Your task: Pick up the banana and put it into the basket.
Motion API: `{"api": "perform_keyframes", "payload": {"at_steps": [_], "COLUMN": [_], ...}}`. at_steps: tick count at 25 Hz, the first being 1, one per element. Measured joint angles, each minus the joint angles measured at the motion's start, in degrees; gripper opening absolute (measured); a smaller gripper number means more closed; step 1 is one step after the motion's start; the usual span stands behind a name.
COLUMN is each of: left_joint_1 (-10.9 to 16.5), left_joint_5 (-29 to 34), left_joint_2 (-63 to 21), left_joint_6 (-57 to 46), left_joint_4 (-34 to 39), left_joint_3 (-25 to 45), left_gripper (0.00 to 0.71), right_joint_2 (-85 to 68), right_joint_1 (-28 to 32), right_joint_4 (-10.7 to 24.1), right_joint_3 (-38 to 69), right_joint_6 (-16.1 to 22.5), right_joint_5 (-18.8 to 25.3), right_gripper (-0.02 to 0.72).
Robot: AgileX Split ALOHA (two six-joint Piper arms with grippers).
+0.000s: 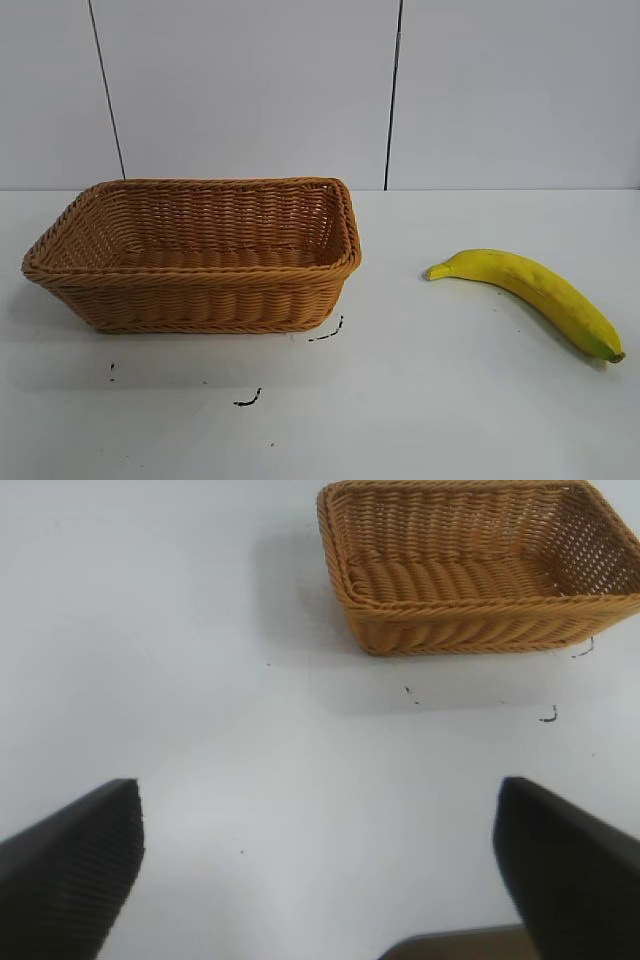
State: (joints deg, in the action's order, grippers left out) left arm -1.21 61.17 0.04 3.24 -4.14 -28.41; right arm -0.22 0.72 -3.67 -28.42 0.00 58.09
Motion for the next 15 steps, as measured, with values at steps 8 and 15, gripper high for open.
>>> {"api": "perform_keyframes", "payload": {"at_steps": [8, 15], "left_joint_1": [0.0, 0.0], "left_joint_5": [0.0, 0.0], "left_joint_2": [0.0, 0.0], "left_joint_6": [0.0, 0.0], "left_joint_4": [0.0, 0.0], "left_joint_3": [0.0, 0.0], "left_gripper": [0.690, 0.690], "right_joint_2": [0.0, 11.5], "right_joint_1": [0.0, 0.0], "right_joint_4": [0.0, 0.2], "right_joint_3": [0.0, -5.4], "right_joint_6": [0.0, 0.0], "right_joint_5": [0.0, 0.1], "right_gripper": [0.639, 0.638]}}
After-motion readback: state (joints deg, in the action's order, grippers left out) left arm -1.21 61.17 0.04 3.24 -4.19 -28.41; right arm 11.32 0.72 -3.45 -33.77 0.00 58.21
